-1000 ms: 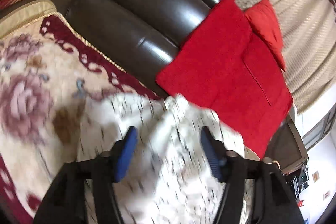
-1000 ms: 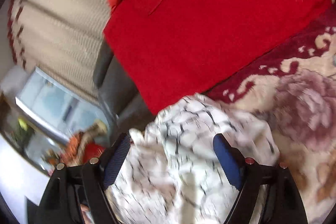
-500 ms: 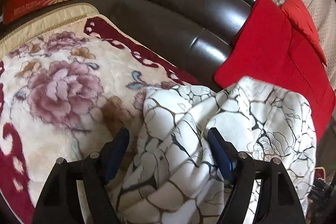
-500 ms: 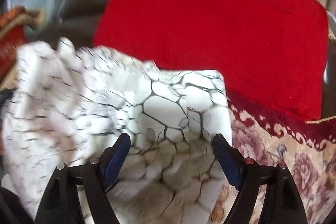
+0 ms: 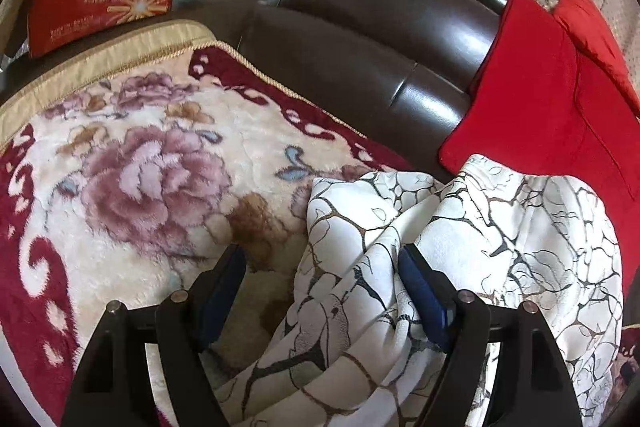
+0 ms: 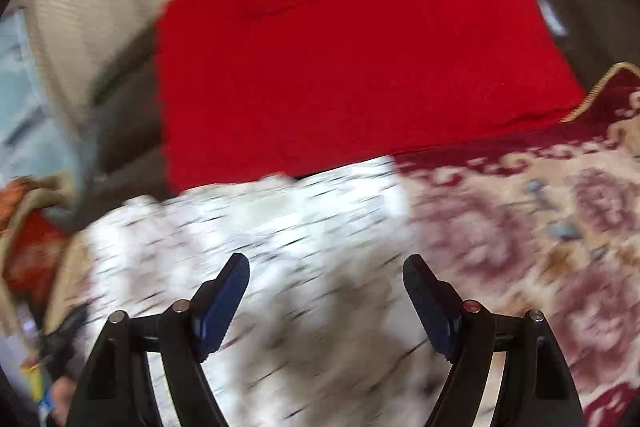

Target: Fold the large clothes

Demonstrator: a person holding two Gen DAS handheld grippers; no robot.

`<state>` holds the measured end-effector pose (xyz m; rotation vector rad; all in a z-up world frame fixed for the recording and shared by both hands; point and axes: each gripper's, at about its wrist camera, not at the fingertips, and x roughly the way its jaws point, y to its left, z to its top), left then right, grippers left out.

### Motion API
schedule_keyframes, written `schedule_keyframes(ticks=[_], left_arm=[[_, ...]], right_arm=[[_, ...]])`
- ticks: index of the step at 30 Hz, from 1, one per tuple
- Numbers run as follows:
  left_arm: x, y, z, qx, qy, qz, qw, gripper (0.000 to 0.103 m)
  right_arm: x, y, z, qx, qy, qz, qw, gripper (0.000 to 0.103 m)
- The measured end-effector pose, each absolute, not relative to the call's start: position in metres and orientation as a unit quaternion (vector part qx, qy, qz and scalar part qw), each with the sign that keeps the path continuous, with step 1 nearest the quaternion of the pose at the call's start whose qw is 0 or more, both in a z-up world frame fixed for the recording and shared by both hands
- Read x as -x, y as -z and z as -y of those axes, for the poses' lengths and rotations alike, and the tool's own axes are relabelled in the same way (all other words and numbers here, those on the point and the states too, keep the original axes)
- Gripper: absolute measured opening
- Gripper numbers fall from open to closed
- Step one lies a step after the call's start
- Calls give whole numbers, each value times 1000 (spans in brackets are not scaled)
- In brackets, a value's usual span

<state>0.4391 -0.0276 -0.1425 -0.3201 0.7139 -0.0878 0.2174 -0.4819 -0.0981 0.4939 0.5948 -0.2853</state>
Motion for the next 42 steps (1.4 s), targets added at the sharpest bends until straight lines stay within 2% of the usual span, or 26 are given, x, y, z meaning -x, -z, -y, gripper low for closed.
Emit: schedule_keyframes(ticks=[2,3,4,5,7,10,11,12,14,23,31,37,40,42], left_arm=[[-427,131,33,138,46,-326,934,80],[-421,126,37,128,52,-316,939,80],[-414,120,43,115,60,-305,943,80],[-405,114,51,100,72,-294,948,80],[-396,110,62,82,91,-290,949,80],[-401,121,75,37,74,-325,942,80],[-407,130,79,10,57,-344,937,82],[-411,138,82,-13,48,-356,933,88],[-413,146,85,-35,42,-366,929,89],[-373,120,70,47,57,-340,937,88],[-359,127,98,9,50,-347,937,89],[-353,110,84,10,11,-268,963,89],[-349,104,81,8,12,-241,970,89],[-344,100,83,3,20,-218,976,89]], right_arm=[[-216,104,469,-264,76,-291,916,78],[-218,107,462,-264,60,-298,915,64],[-224,113,455,-252,51,-313,914,41],[-233,121,450,-229,50,-338,912,33],[-248,145,453,-213,70,-390,893,27],[-253,161,463,-235,70,-409,879,26],[-253,158,464,-237,67,-404,881,25],[-251,155,463,-237,67,-401,883,25],[-247,149,462,-234,66,-386,890,26],[-224,119,437,-233,18,-308,922,29],[-261,107,407,-235,-54,-315,918,29],[-319,120,390,-246,-84,-356,898,29],[-366,167,393,-283,-55,-460,840,29],[-374,185,403,-320,-51,-458,828,29]])
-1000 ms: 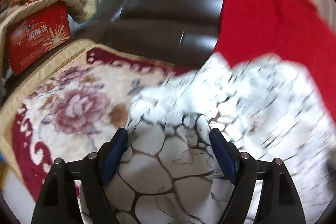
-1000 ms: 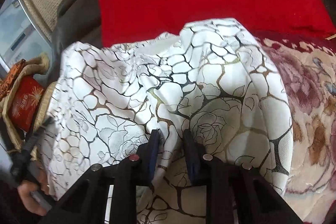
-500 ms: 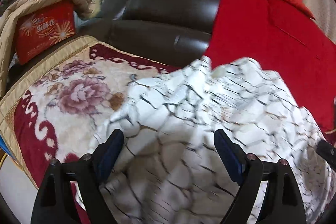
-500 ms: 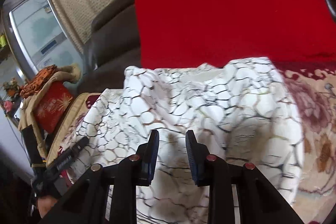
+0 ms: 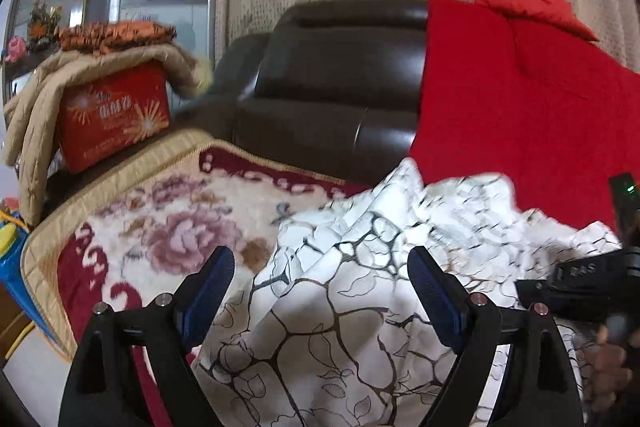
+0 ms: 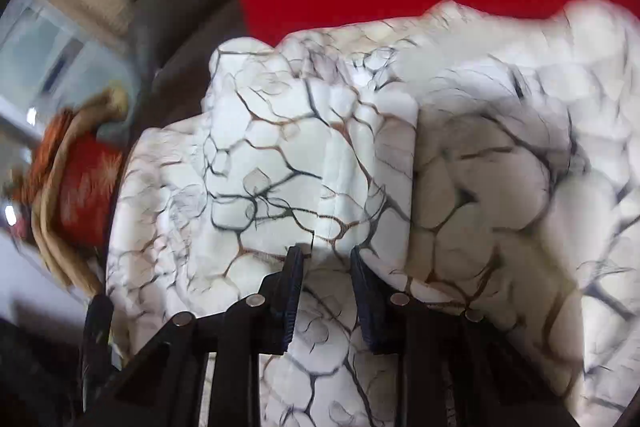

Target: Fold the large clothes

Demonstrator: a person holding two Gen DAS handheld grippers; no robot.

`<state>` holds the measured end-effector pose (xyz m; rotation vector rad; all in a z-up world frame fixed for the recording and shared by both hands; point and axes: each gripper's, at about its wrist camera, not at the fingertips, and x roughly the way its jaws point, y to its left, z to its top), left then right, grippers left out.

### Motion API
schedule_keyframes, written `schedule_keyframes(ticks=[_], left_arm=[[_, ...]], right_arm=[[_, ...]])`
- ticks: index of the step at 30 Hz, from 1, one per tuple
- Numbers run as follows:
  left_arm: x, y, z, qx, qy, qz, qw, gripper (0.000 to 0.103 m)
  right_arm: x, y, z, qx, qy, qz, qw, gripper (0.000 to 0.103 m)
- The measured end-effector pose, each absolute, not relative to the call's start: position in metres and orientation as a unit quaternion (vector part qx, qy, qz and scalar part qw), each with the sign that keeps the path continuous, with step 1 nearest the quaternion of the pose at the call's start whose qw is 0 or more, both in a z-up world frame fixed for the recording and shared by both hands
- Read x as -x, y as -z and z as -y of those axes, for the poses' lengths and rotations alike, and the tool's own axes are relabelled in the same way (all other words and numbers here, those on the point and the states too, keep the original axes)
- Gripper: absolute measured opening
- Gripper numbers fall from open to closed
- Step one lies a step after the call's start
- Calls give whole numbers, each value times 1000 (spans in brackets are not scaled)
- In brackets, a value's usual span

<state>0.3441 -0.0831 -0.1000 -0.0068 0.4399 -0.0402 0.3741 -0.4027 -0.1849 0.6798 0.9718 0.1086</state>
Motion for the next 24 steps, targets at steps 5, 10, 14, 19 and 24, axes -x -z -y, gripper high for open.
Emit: schedule_keyframes(ticks=[5,10,14,19,24], left_arm=[[-329,90,94,-5,49,-167,985,89],[-333,99,116,-30,110,-209,971,89],[-358,120,122,-29,123,-294,948,89],[-384,130,100,11,89,-340,936,88],[-387,140,106,-30,85,-349,933,89]], right_arm=[[-368,179,404,-317,-51,-444,837,29],[-336,154,409,-291,-59,-414,861,29],[-301,127,434,-254,1,-364,896,30],[-279,139,471,-294,48,-371,880,31],[-278,173,492,-338,49,-402,849,30]])
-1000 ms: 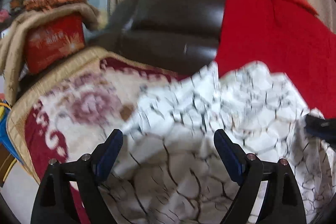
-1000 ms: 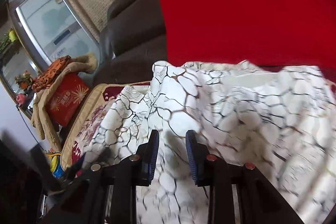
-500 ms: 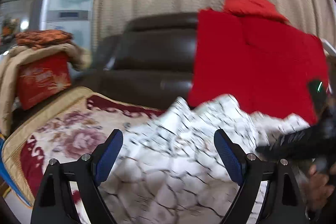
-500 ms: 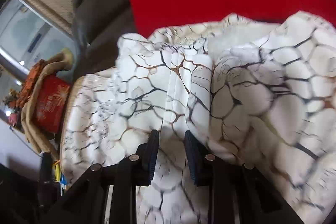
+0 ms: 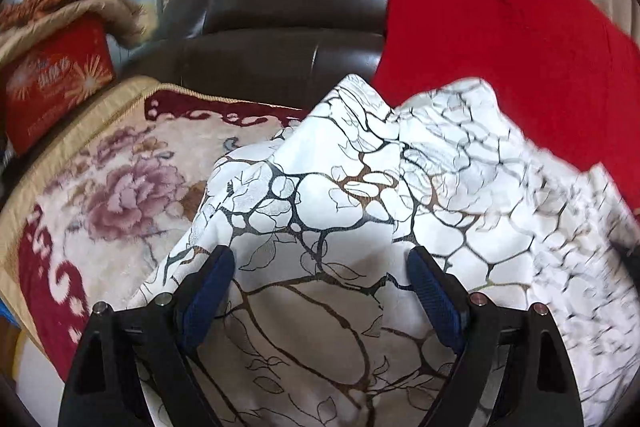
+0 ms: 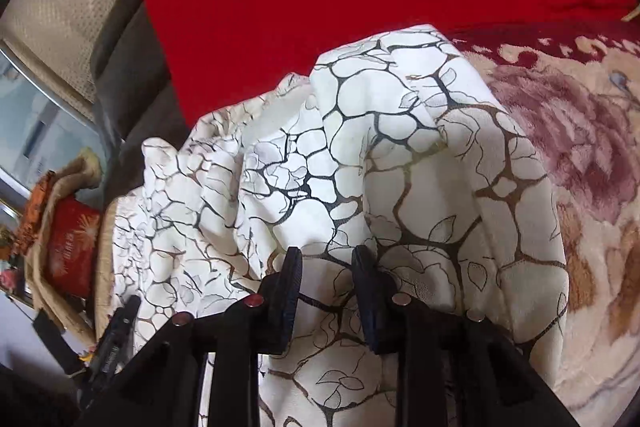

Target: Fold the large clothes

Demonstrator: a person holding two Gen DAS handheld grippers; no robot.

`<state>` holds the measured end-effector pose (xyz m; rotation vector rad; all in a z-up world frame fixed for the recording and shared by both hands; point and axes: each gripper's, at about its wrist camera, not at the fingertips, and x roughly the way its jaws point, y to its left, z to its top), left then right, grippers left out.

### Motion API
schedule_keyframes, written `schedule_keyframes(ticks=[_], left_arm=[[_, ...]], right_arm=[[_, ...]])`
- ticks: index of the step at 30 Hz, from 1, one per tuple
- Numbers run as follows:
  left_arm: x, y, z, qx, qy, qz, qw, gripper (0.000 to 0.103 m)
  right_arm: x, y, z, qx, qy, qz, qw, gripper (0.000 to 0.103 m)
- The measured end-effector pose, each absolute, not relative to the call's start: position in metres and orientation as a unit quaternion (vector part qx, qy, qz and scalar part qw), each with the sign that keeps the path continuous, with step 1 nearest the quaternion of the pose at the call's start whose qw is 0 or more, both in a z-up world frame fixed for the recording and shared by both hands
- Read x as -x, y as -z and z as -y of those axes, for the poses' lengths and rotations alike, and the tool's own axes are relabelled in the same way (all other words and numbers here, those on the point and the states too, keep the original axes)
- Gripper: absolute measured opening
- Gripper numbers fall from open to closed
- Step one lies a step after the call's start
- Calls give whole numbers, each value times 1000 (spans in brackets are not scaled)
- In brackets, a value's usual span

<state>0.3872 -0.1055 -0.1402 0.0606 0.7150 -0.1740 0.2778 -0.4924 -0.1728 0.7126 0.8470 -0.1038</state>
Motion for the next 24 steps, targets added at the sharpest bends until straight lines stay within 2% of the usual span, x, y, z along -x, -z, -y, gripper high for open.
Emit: schedule_keyframes(ticks=[5,12,16,19,24], left_arm=[[-392,138,96,1,117,-366,923,91],[-380,119,71,69,131,-328,933,91],[-389,135,89,-11,104,-359,927,91],[-388,143,102,-71,85,-351,930,91],[-383,145,101,-73,82,-342,933,92]], right_arm=[[-264,160,487,-328,49,-389,859,30],[-212,133,496,-342,48,-334,877,31],[-216,156,505,-356,66,-377,853,32],[-221,163,507,-360,57,-382,849,32],[-217,170,517,-400,47,-366,839,33]])
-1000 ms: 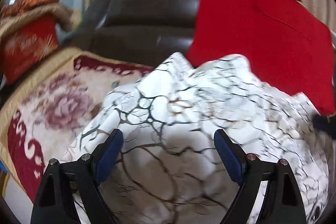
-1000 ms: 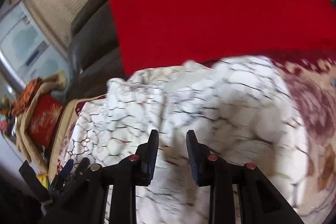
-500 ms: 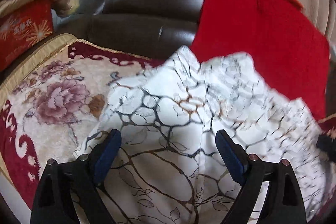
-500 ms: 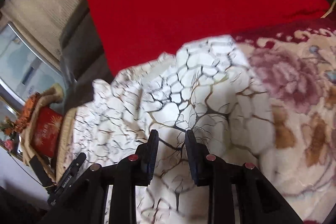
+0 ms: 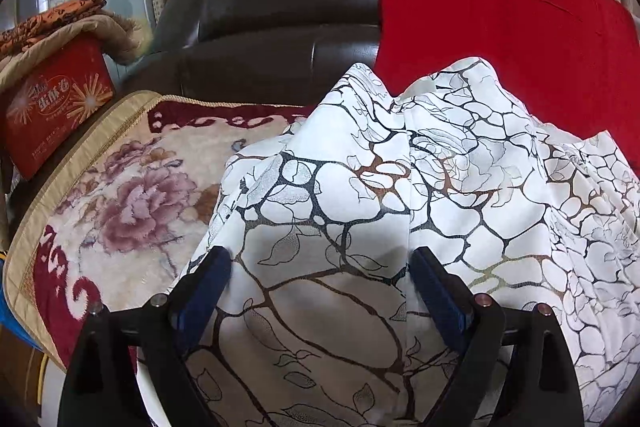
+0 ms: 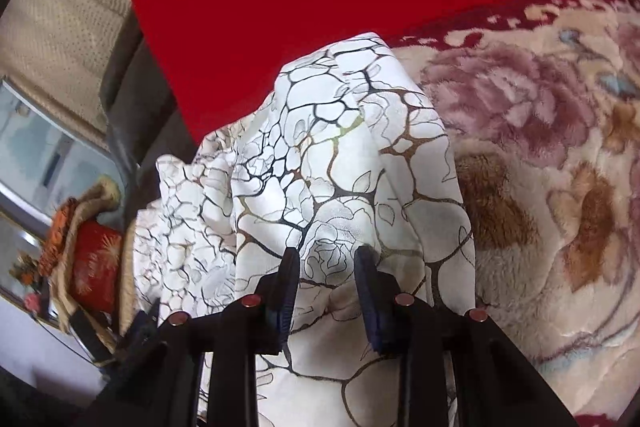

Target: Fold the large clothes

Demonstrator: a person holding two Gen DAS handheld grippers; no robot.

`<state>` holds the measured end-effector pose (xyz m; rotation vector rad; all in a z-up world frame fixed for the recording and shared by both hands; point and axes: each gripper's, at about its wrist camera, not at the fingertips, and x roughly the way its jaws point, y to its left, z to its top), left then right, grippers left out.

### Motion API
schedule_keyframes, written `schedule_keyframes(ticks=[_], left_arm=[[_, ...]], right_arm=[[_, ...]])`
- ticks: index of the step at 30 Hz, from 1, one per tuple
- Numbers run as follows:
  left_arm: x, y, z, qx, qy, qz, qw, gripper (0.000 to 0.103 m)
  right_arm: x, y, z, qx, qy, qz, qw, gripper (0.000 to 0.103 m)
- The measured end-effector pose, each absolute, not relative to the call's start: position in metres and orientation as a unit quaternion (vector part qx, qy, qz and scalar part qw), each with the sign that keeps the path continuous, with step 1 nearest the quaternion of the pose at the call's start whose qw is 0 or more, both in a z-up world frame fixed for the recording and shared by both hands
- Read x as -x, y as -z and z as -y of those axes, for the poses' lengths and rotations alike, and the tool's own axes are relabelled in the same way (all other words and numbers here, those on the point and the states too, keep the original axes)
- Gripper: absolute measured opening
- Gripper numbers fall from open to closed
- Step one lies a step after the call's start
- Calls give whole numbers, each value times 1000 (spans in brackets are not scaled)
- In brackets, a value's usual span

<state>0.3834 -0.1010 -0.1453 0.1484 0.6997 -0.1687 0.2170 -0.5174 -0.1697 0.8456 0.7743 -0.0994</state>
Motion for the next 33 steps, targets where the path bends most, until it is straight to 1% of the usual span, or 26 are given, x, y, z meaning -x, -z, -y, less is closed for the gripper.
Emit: schedule_keyframes(ticks=[4,7,9,10,12,14,16,19,23,29,31,33], left_arm=[[-378,148,108,-105,69,-334,934,92],[-381,135,108,-96,77,-365,923,92],[-378,114,110,-84,93,-364,923,92],[-376,99,113,-87,99,-351,927,92],[-380,77,125,-101,101,-338,930,92],[-394,62,138,-107,98,-345,927,92],[-413,56,154,-108,96,-362,921,92],[-441,63,179,-125,70,-379,914,92],[-460,78,205,-108,81,-398,907,92],[-482,115,247,-179,55,-421,888,92],[-499,138,247,-182,36,-465,866,95],[-508,143,239,-153,31,-477,865,102]], right_arm=[[-212,172,524,-416,40,-356,836,33],[-207,167,527,-419,38,-350,837,32],[-202,159,527,-414,35,-345,842,32],[-198,152,529,-412,32,-332,848,34],[-191,142,531,-418,19,-306,855,34],[-185,134,535,-427,-2,-279,860,34],[-184,131,536,-431,-8,-271,861,34],[-187,130,537,-433,-8,-269,860,34],[-193,130,540,-438,-7,-269,858,34],[-208,141,540,-434,2,-300,850,34],[-215,154,543,-430,26,-337,837,32],[-218,164,546,-446,24,-346,825,32]])
